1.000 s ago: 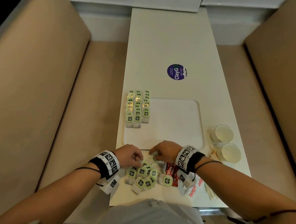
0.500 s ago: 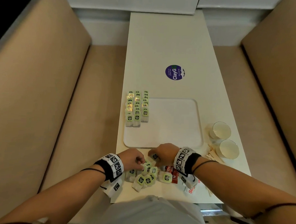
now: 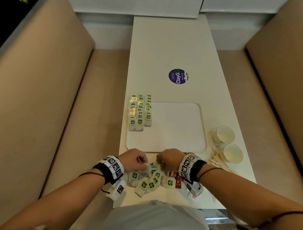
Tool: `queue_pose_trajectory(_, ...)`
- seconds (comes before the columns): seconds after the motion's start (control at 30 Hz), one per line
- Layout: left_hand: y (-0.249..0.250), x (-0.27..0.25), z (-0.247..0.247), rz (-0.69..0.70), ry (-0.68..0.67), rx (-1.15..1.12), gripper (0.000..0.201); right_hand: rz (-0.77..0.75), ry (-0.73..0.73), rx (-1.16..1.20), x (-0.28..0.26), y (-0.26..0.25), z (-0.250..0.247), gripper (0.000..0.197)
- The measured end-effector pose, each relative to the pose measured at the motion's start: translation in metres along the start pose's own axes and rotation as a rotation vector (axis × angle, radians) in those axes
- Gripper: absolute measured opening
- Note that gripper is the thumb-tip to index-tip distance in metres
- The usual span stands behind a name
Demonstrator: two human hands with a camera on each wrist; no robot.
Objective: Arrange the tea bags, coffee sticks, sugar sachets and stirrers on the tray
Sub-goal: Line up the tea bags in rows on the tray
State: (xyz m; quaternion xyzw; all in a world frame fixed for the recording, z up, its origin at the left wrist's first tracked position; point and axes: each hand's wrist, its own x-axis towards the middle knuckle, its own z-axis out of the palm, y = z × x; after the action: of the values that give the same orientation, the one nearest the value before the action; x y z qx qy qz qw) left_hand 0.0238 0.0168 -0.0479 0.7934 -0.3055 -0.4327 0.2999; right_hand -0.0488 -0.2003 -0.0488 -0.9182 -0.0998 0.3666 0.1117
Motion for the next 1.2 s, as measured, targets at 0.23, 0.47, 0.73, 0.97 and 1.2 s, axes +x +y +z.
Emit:
queue_pose_trajectory(0.23,-0.001,-0.002,-0.008,-0.038,0.073,-0.144,0.013,0.028,0.082,0.148,-0.007,0.008,0.0,0.02)
queue_pose_trajectory(0.47,0.012,-0.001,-0.02,-0.086,0.095,-0.3,0.011,-0.018,0.207,0.24,-0.016,0.011,-0.021,0.026)
queue_pose_trajectory(0.73,0.038,-0.003,-0.032,-0.117,0.163,-0.768,0.013,-0.04,0.375,0.526,-0.027,0.01,-0.047,0.021)
queue_pose_trajectory(0.97,0.056,0.003,-0.034,-0.189,0.327,-0.936,0.013,0.029,0.556,0.729,-0.019,0.0,-0.055,0.009)
queue_pose_trajectory(1.2,0.069,0.012,-0.035,-0.153,0.406,-0.849,0.027,0.134,0.684,0.869,-0.006,-0.018,-0.066,0.012)
